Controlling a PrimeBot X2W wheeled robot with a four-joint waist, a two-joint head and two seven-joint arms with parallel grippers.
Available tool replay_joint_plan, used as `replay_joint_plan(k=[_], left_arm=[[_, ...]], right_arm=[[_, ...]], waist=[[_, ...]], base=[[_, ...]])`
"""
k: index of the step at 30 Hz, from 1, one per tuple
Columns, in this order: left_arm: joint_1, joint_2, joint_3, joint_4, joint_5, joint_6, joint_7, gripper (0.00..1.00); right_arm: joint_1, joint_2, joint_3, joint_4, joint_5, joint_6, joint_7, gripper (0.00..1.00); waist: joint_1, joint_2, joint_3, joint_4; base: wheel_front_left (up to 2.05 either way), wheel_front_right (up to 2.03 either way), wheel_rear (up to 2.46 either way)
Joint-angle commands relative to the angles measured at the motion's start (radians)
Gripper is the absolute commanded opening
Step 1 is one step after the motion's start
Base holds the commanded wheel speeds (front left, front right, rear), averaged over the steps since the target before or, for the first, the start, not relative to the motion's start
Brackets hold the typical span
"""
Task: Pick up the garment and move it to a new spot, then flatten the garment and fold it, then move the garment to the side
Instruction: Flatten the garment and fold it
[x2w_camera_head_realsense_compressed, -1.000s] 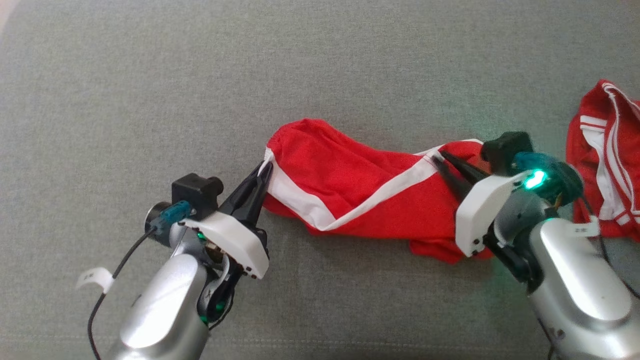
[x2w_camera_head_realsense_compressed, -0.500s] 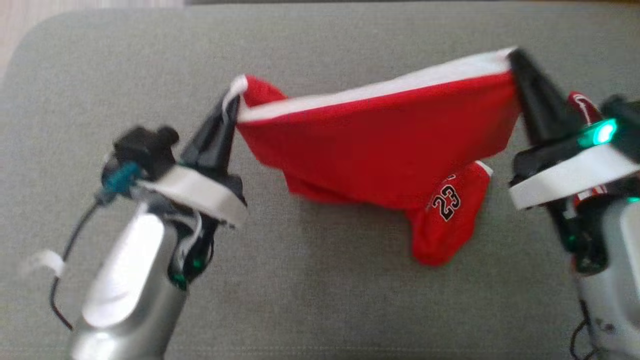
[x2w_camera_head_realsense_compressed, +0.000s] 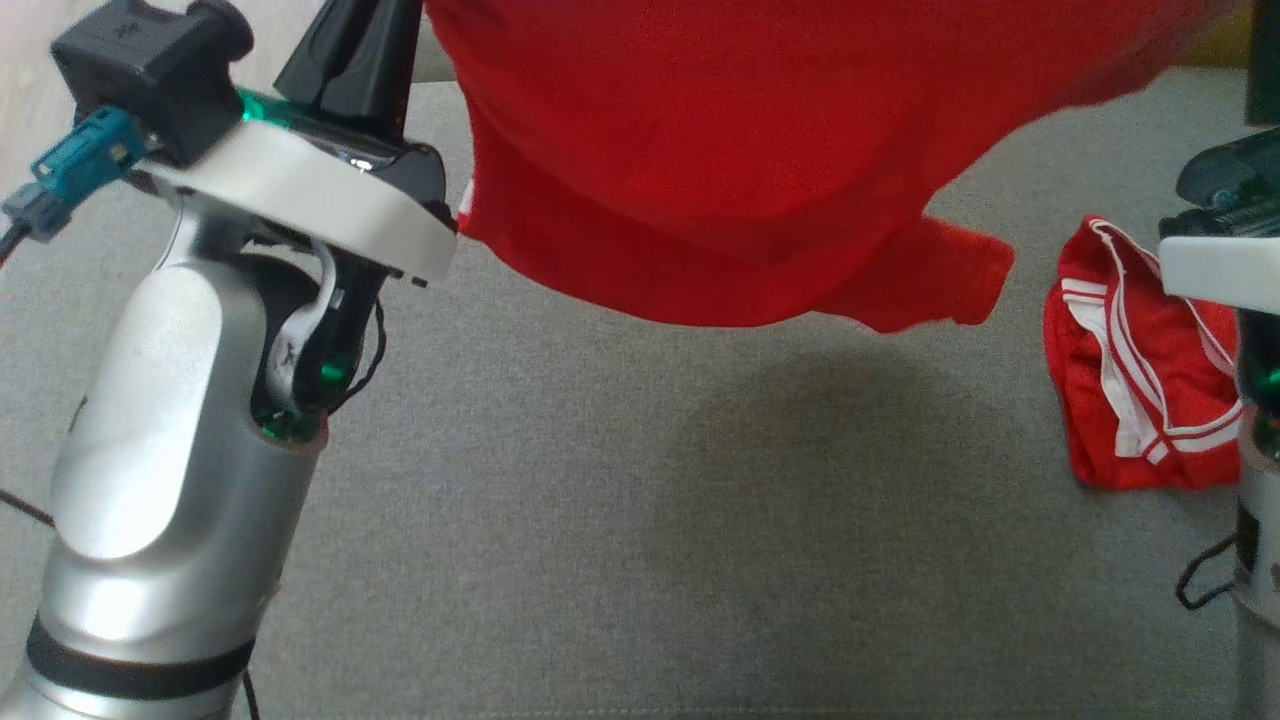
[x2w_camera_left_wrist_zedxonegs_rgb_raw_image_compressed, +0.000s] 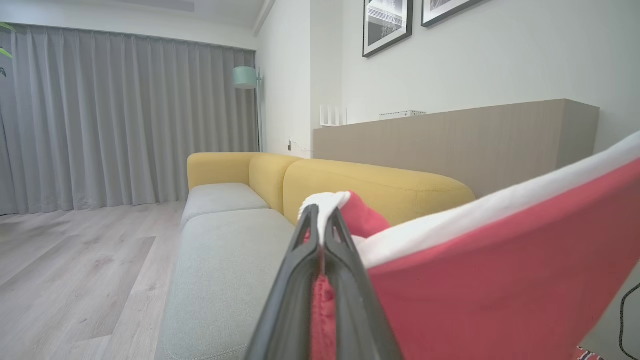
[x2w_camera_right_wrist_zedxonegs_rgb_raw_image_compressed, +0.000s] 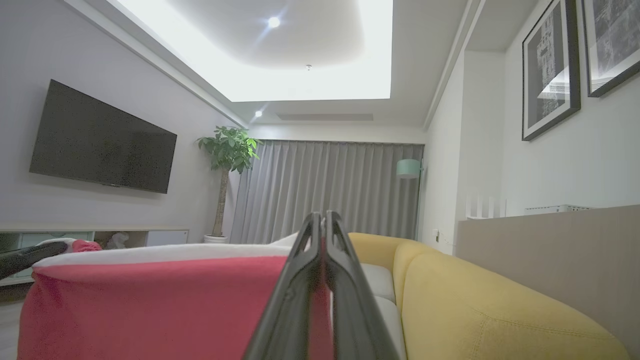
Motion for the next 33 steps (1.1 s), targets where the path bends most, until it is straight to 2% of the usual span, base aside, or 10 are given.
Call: replay_joint_plan(k=[1,8,14,19,24,29,30,33], left_arm=[[-0.053,0.032,0.049,-0.034,-0.01,0.004,0.007,0.0],[-0.094,0.018,0.046,0.012,-0.014,0.004,-0.006,0.0],[-0.253,-0.005,0.058,0.189,-0.021,-0.033,-0.061,0.0],[-0.439,-0.036,0.09,0.4,-0.027,-0.055,-0.156,0.0],[-0.581,-0.065,0.115,0.648,-0.044,-0.077,-0.243,0.0],[-0.643,-0.095,0.116,0.858,-0.045,-0.089,-0.294,0.0],[-0.643,-0.095,0.116,0.858,-0.045,-0.089,-0.294,0.0],[-0.633,-0.116,0.114,0.965,-0.053,-0.102,-0.308,0.0]], right_arm=[[-0.03,0.011,0.007,-0.02,0.012,0.007,0.016,0.0],[-0.081,0.026,0.006,0.065,0.051,0.007,0.029,0.0],[-0.295,0.04,0.054,0.238,0.084,0.007,0.016,0.0],[-0.56,0.071,0.117,0.468,0.098,0.007,-0.048,0.0],[-0.761,0.111,0.161,0.755,0.117,0.007,-0.171,0.0],[-0.861,0.148,0.235,1.025,0.145,0.007,-0.217,0.0],[-0.861,0.148,0.235,1.025,0.145,0.007,-0.217,0.0],[-0.857,0.162,0.291,1.143,0.173,0.007,-0.236,0.0]], waist=[[0.0,0.0,-0.003,0.0],[0.0,0.0,0.022,0.0],[0.0,0.0,0.102,-0.007],[0.0,0.0,0.158,-0.017],[0.0,0.0,0.17,-0.026],[0.0,0.0,0.202,-0.036],[0.0,0.0,0.202,-0.036],[0.0,0.0,0.231,-0.04]], base=[[0.0,0.0,0.0],[0.0,0.0,0.0],[0.0,0.0,0.0],[0.0,0.0,0.0],[0.0,0.0,0.0],[0.0,0.0,0.0],[0.0,0.0,0.0],[0.0,0.0,0.0]])
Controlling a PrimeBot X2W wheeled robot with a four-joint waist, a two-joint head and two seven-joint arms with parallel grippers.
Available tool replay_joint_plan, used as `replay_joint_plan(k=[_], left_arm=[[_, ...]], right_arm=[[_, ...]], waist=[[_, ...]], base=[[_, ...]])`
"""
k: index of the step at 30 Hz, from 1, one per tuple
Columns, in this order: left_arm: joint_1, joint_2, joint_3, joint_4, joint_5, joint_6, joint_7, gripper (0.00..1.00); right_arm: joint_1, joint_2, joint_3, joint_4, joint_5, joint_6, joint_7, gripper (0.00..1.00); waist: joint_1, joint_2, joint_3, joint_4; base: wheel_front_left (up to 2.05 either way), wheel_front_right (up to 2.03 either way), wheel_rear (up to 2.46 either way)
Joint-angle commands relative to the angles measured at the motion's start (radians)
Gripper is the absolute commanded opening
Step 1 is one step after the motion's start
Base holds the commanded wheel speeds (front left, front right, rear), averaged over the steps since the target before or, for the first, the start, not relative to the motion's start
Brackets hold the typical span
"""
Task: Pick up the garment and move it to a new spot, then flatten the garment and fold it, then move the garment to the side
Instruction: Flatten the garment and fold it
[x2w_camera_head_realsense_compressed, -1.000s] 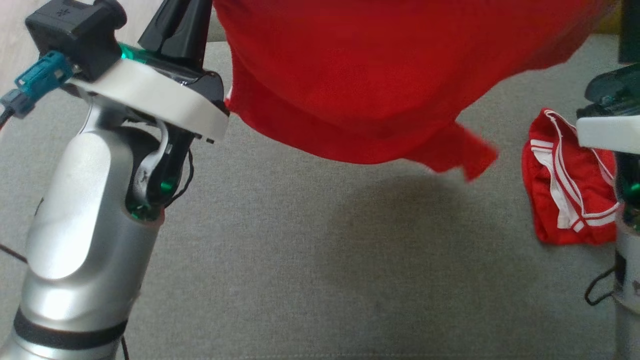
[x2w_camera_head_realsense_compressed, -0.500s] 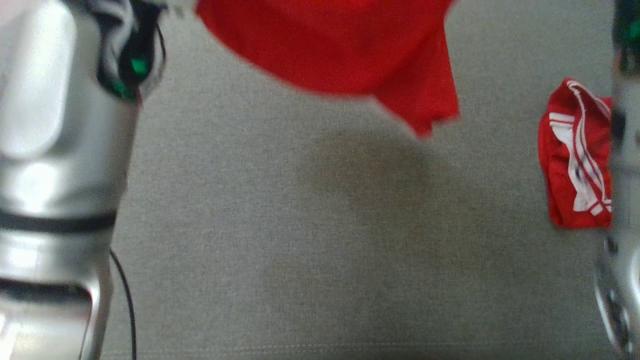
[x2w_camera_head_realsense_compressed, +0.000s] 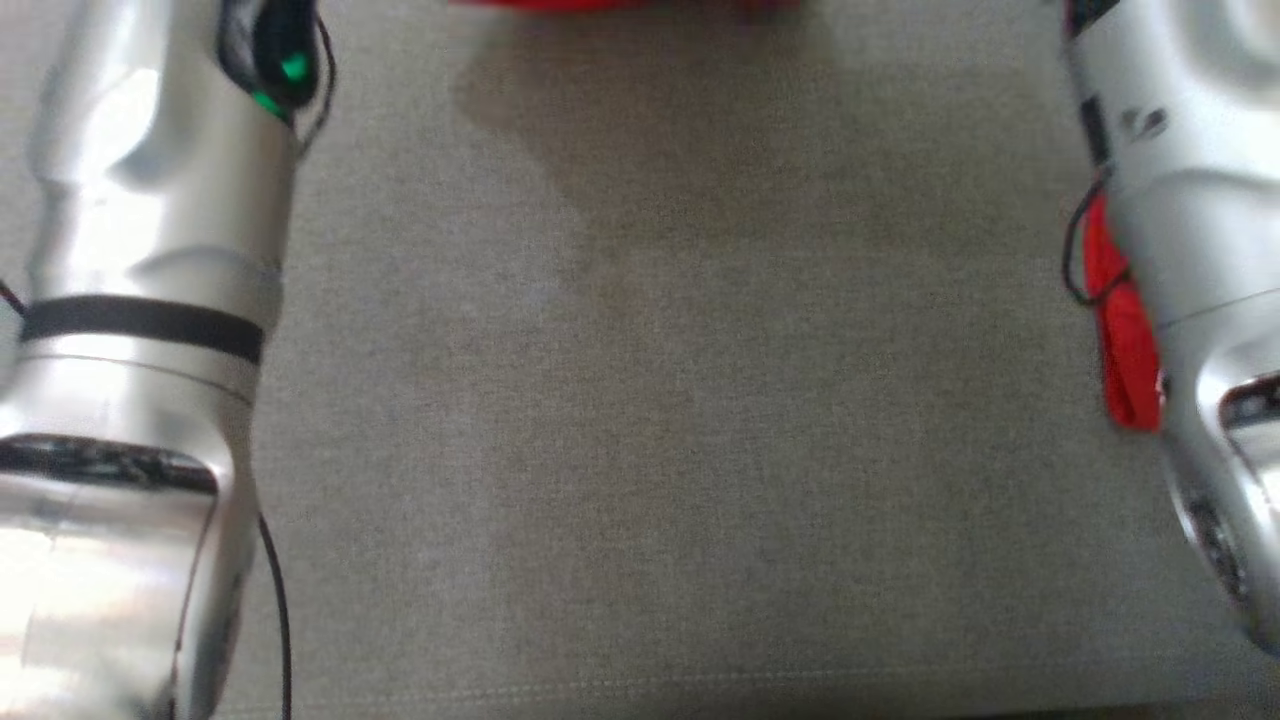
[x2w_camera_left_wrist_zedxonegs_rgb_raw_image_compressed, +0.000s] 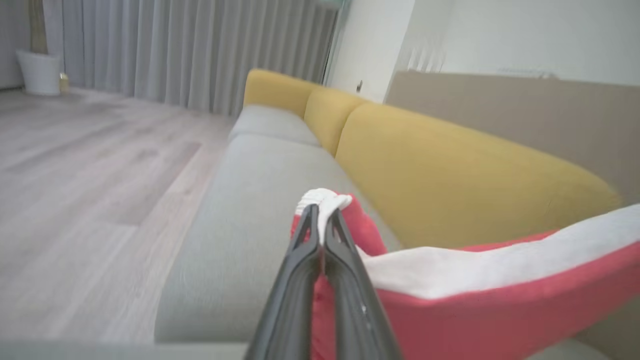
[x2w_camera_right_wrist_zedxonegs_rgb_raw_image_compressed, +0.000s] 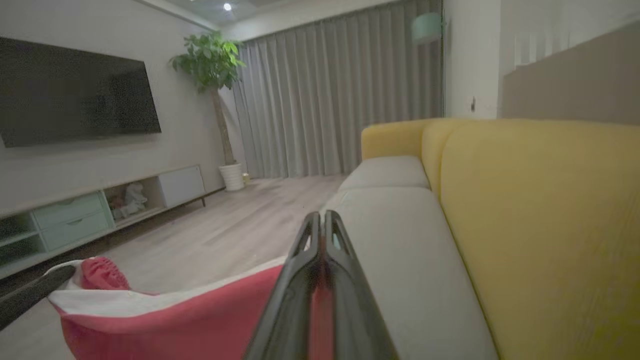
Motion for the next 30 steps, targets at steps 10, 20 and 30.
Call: replay_joint_plan(k=[10,20,30], left_arm=[[0.193,-0.012,0.033,0.094,-0.042,-0.037,-0.02,0.0],[0.628,-0.017,0.035,-0.171,-0.011,-0.054,-0.021,0.0],[1.012,-0.012,0.055,-0.511,0.046,-0.035,-0.021,0.0]], right_arm=[[0.313,0.036,0.174,0.082,0.142,0.007,-0.101,0.0],[0.882,-0.019,0.06,-0.259,0.134,0.007,-0.164,0.0],[1.347,-0.018,-0.135,-0.696,-0.001,0.007,-0.057,0.0]], waist=[[0.0,0.0,0.057,0.009],[0.0,0.0,-0.036,0.013],[0.0,0.0,-0.167,0.023]], base=[[0.0,0.0,0.0],[0.0,0.0,0.0],[0.0,0.0,0.0]])
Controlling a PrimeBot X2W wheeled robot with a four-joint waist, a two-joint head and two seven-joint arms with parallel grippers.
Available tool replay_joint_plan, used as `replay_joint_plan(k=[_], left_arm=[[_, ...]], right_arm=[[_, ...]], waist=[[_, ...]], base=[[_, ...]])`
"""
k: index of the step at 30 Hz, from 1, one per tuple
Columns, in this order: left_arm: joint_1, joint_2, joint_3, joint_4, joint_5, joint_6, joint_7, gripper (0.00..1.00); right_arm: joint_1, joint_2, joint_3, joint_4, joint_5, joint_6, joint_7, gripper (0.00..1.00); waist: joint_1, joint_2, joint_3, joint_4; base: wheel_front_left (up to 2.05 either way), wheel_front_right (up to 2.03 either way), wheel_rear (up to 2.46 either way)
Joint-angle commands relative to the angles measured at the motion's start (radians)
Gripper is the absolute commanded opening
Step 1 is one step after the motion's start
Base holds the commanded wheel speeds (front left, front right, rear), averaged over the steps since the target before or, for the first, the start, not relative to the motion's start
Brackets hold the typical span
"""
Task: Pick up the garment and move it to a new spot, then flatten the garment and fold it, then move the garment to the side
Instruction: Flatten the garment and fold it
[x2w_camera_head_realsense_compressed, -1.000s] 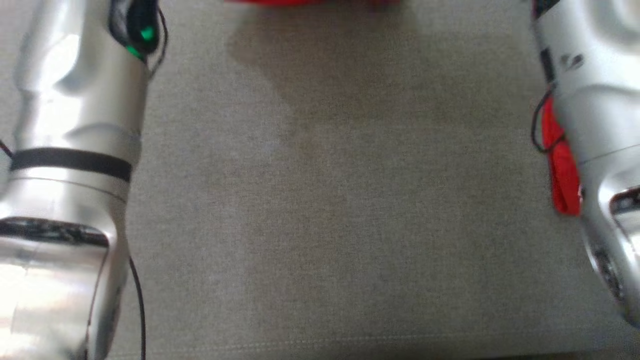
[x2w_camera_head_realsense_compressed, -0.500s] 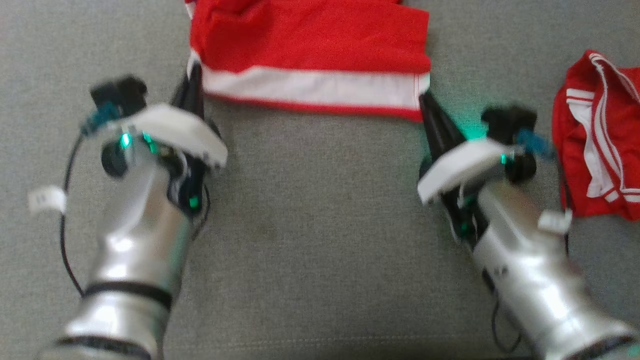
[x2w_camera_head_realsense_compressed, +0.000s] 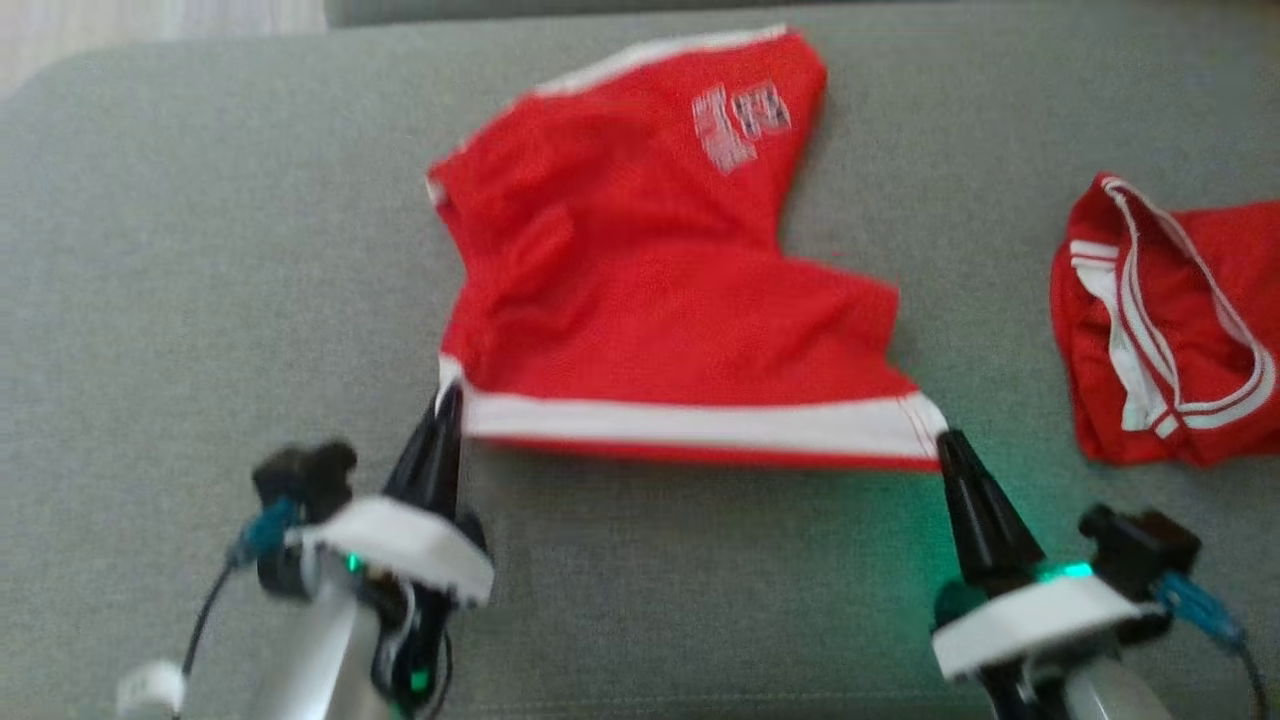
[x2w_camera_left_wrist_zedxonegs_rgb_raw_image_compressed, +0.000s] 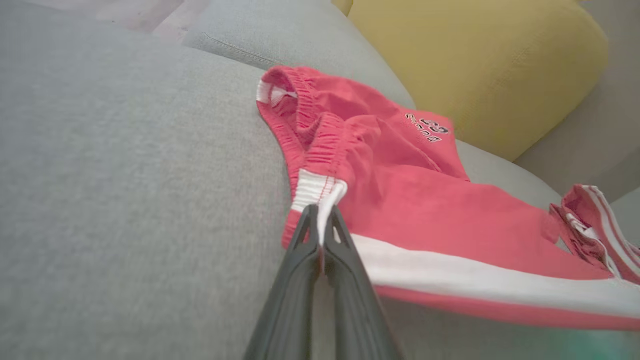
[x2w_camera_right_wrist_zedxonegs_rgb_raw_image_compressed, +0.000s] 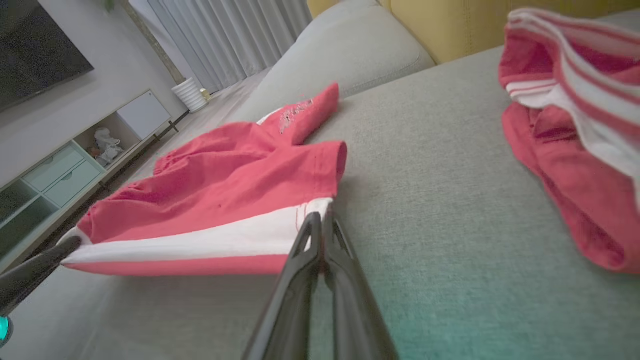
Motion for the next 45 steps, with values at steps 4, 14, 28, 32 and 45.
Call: replay_joint_plan(k=[4,14,28,32,45], left_arm=[[0.152,0.042,0.05,-0.189,0.0,0.047,-0.002,0.0],[0.41,0.067,0.058,-0.484,-0.015,0.142,0.104,0.0],[0.307,0.079,0.068,-0.52,-0.076,0.15,0.233,0.0],[0.203,0.077,0.093,-0.478,-0.108,0.149,0.252,0.0],[-0.213,0.046,0.085,-0.204,-0.202,0.077,0.294,0.0]], right_arm=[[0.178,0.021,-0.053,-0.247,-0.059,0.007,0.132,0.0],[0.401,0.05,-0.104,-0.486,-0.091,0.007,0.3,0.0],[0.174,0.048,-0.13,-0.452,-0.099,0.007,0.323,0.0],[-0.015,0.031,-0.117,-0.35,-0.089,0.007,0.305,0.0],[-0.628,-0.064,-0.002,0.122,-0.039,0.007,0.279,0.0]], waist=[[0.0001,0.0,-0.069,0.006],[0.0001,0.0,-0.114,0.006],[0.0001,0.0,-0.05,0.01],[0.0001,0.0,0.015,0.012],[0.0001,0.0,0.197,0.094]], base=[[0.0,0.0,0.0],[0.0,0.0,0.0],[0.0,0.0,0.0],[0.0,0.0,0.0],[0.0,0.0,0.0]])
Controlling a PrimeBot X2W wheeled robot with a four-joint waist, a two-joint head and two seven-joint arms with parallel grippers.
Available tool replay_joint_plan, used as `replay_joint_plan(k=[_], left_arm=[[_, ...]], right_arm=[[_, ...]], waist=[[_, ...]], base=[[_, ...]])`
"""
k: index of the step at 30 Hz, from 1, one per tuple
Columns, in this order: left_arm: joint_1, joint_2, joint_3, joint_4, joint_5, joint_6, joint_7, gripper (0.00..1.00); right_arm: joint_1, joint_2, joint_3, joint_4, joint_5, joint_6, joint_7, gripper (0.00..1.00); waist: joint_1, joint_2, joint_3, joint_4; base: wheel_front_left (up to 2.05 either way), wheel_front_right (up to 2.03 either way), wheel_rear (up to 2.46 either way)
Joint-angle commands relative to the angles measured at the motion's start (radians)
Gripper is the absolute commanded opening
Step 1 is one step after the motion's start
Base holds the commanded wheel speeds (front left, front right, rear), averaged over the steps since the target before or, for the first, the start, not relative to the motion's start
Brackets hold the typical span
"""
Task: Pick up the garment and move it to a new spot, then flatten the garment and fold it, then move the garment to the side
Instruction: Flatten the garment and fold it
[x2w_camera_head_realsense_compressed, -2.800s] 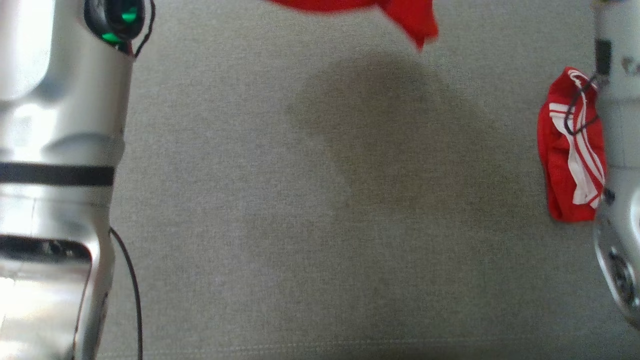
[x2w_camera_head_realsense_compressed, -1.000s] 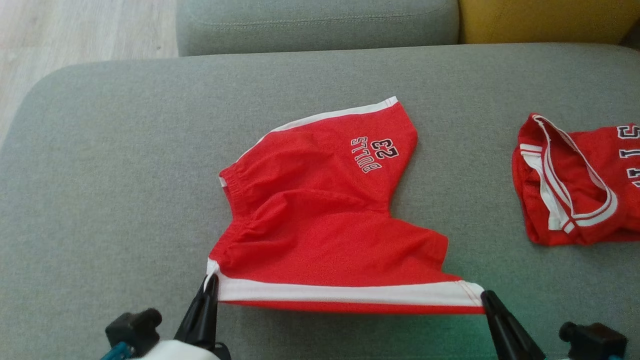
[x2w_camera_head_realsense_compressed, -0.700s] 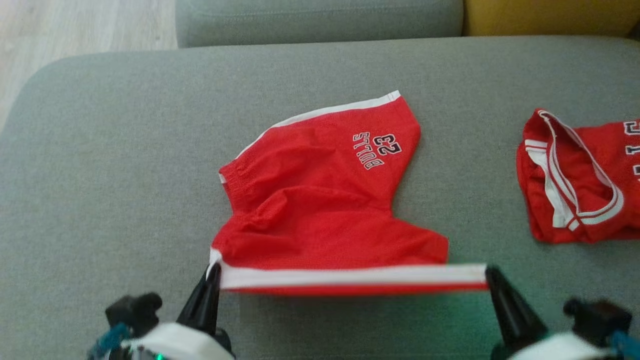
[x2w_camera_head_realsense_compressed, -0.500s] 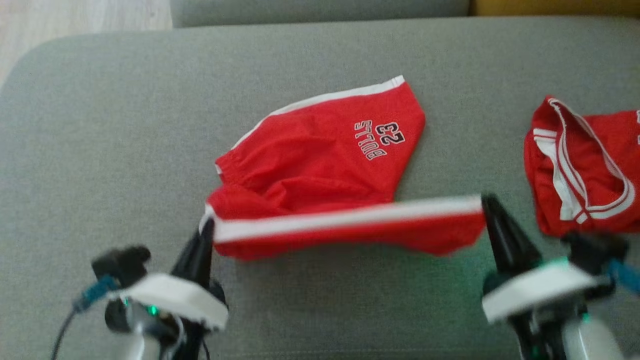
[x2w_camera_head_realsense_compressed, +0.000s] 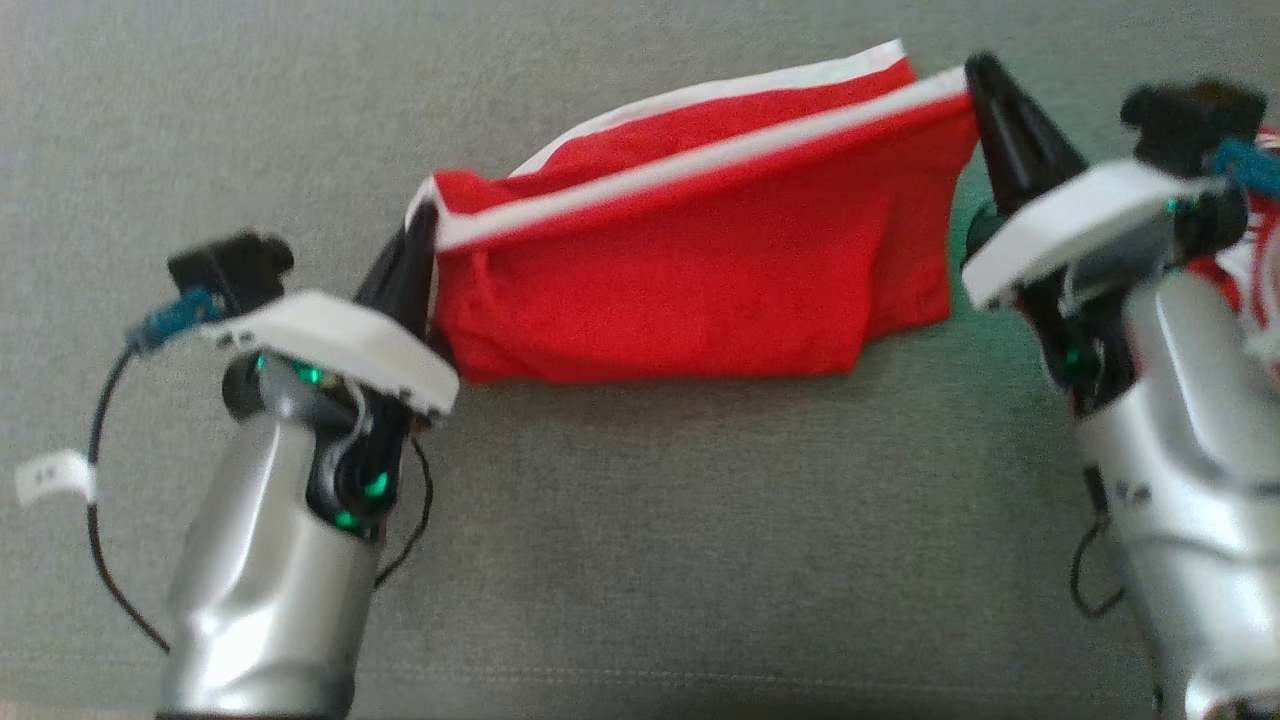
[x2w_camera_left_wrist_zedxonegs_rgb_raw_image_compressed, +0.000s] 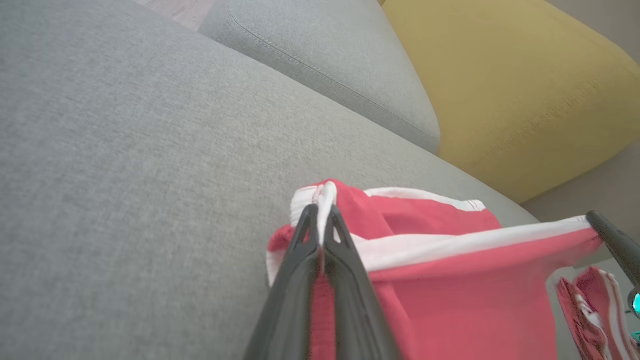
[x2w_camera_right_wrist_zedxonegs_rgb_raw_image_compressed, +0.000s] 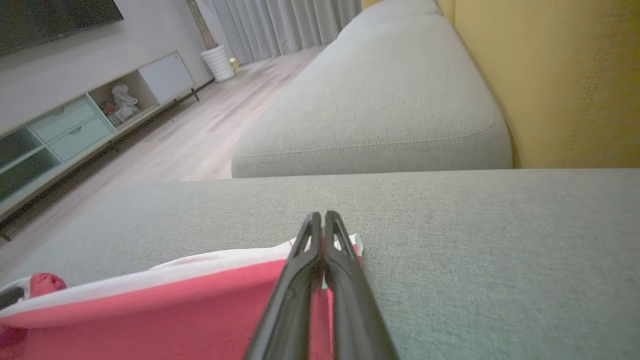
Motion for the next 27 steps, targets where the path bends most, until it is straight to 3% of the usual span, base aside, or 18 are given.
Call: replay_joint_plan(k=[1,10,11,12,13,14,20,27], left_arm=[[-0.079,0.016,0.039,0.013,-0.008,-0.008,-0.012,0.0],[-0.234,0.0,0.017,0.201,-0.054,-0.031,-0.034,0.0],[-0.247,-0.001,0.013,0.221,-0.059,-0.035,-0.039,0.19],[-0.258,-0.002,0.01,0.237,-0.066,-0.041,-0.048,0.45],[-0.268,-0.003,0.006,0.252,-0.07,-0.046,-0.061,1.0],[-0.274,-0.003,-0.001,0.267,-0.074,-0.05,-0.069,1.0],[-0.269,-0.005,-0.028,0.308,-0.065,-0.064,-0.177,1.0],[-0.186,0.033,-0.031,0.234,0.064,0.001,-0.307,1.0]], right_arm=[[-0.086,-0.015,0.033,0.039,0.011,0.007,-0.015,0.0],[-0.286,-0.026,0.105,0.296,0.044,0.007,-0.073,0.0],[-0.302,-0.024,0.119,0.322,0.05,0.007,-0.082,0.0],[-0.314,-0.021,0.132,0.347,0.057,0.007,-0.088,0.0],[-0.325,-0.019,0.145,0.368,0.064,0.007,-0.099,0.17],[-0.335,-0.016,0.156,0.386,0.074,0.007,-0.113,0.97],[-0.352,-0.011,0.219,0.429,0.107,0.007,-0.244,1.0],[-0.268,-0.042,0.226,0.339,0.046,0.007,-0.373,1.0]], waist=[[-0.0001,0.0,0.049,0.037],[-0.0001,0.0,0.098,0.066],[-0.0001,0.0,0.101,0.066],[-0.0001,0.0,0.102,0.067],[-0.0001,0.0,0.103,0.067],[-0.0001,0.0,0.102,0.066],[-0.0001,0.0,0.082,0.054],[-0.0001,0.0,0.03,0.025]], base=[[0.0,0.0,0.0],[0.0,0.0,0.0],[0.0,0.0,0.0],[0.0,0.0,0.0],[0.0,0.0,0.0],[0.0,0.0,0.0],[0.0,0.0,0.0],[0.0,0.0,0.0]])
